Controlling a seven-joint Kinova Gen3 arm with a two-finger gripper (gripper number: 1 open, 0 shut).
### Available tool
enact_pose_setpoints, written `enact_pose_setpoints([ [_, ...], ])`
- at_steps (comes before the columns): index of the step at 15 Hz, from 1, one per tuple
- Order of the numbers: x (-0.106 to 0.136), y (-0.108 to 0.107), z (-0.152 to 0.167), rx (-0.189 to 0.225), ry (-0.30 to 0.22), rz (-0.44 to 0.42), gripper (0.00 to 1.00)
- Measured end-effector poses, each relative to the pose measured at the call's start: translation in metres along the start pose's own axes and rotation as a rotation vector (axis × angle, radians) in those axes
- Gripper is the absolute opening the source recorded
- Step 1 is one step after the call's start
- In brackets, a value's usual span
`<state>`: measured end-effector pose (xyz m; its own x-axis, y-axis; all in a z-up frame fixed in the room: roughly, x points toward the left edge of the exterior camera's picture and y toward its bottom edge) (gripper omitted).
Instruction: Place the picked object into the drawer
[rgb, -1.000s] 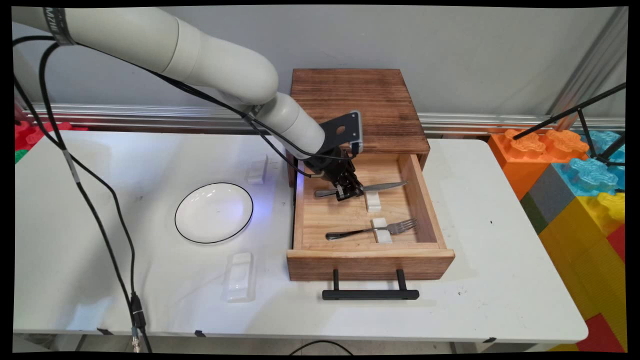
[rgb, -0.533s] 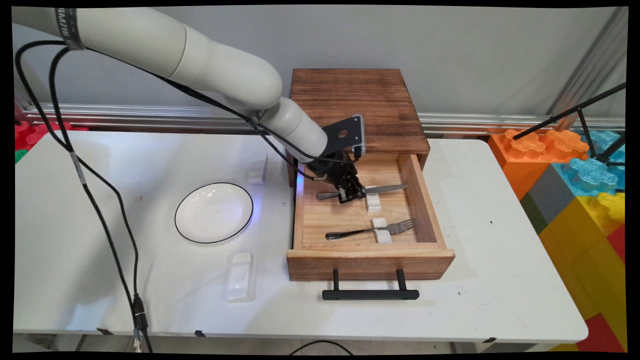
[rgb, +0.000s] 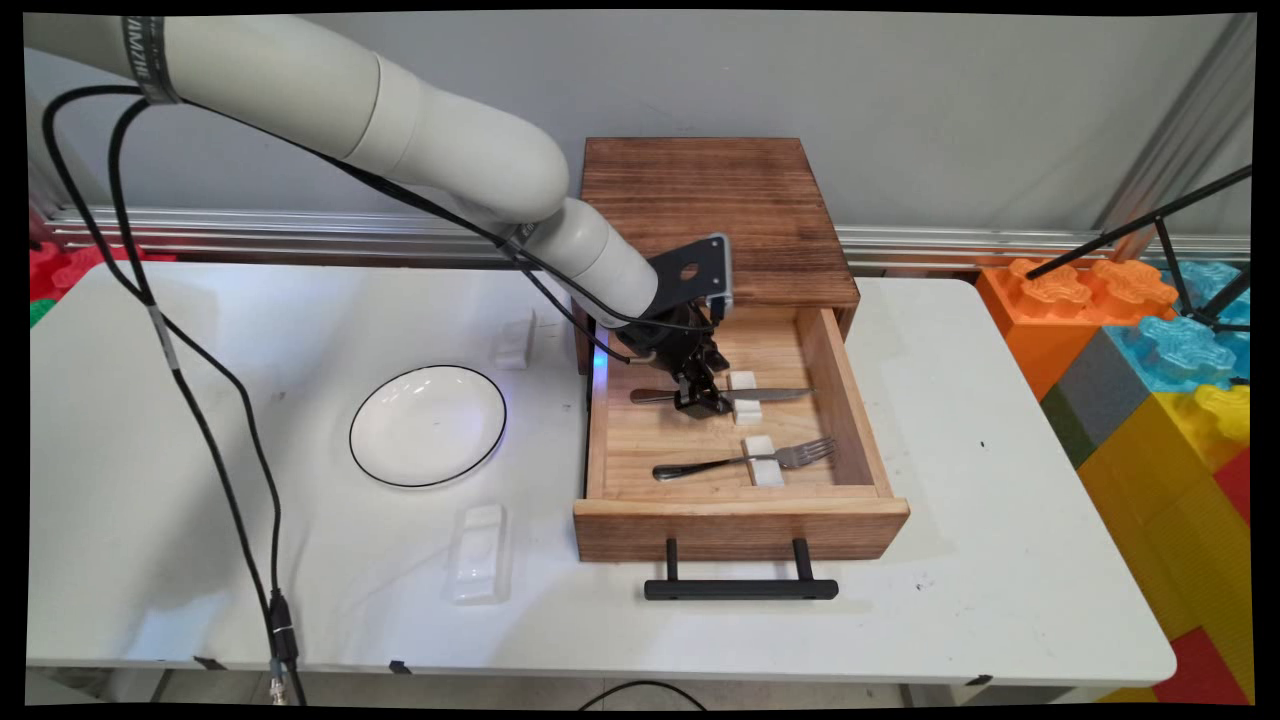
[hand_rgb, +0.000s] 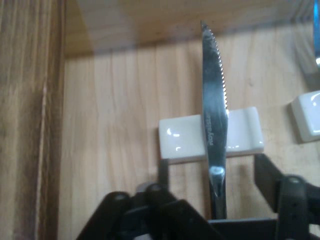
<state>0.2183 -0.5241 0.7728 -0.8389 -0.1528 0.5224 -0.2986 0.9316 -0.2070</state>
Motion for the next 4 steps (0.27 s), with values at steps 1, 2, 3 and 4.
enact_pose_setpoints([
  [1,0.0005,0.0000,-0.0005,-0.001,0.000,0.001,1.00],
  [2,0.0016,-0.0001,-0.0017,-0.002,0.002,0.002,1.00],
  [3,0.0032,-0.0004,-0.0034,-0.002,0.006,0.003,1.00],
  [4,0.0050,-0.0009,-0.0064,-0.002,0.011,0.003,1.00],
])
